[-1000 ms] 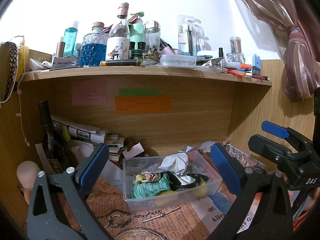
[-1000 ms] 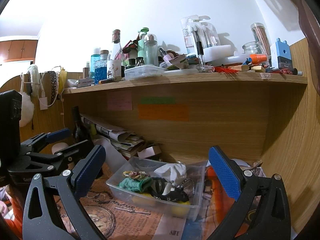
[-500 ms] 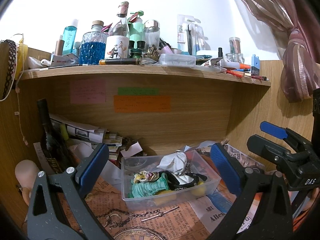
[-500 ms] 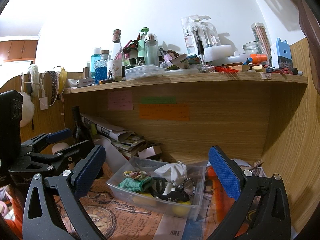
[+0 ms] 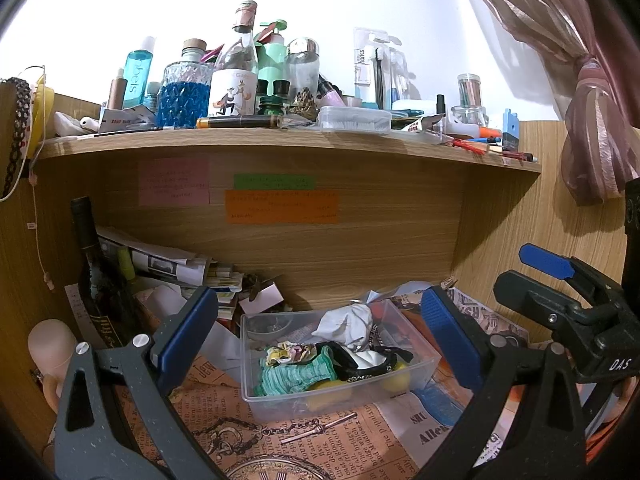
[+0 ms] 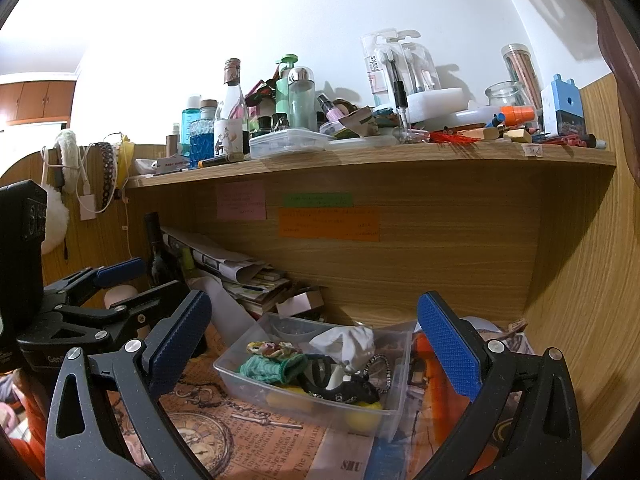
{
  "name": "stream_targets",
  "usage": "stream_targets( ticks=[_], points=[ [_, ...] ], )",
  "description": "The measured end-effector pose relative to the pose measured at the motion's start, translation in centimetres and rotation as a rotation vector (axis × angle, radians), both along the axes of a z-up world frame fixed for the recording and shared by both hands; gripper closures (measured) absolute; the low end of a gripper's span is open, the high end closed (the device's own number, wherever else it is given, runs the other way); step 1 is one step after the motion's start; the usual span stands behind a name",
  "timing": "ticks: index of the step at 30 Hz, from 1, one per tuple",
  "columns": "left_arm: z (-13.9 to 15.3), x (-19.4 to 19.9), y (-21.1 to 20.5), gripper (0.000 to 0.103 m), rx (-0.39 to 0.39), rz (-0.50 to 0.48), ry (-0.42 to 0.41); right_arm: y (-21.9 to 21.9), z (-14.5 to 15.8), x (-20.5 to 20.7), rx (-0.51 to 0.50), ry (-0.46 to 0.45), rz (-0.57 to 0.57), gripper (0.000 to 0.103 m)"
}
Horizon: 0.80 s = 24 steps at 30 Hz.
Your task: Organize soft objects
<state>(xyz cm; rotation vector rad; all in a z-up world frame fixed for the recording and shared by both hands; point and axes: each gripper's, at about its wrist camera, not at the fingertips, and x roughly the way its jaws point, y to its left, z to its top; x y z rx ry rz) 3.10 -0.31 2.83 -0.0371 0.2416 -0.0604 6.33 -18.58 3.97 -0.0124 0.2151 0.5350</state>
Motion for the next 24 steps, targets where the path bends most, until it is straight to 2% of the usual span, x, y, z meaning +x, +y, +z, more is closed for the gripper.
stream_targets(
  ticks=[24],
  points=[
    [-0.36,0.34,-0.63,0.0,-0.02,0.016,0.028,0.41,-0.48,0.21,0.0,0.016,-0.002,0.0]
  ],
)
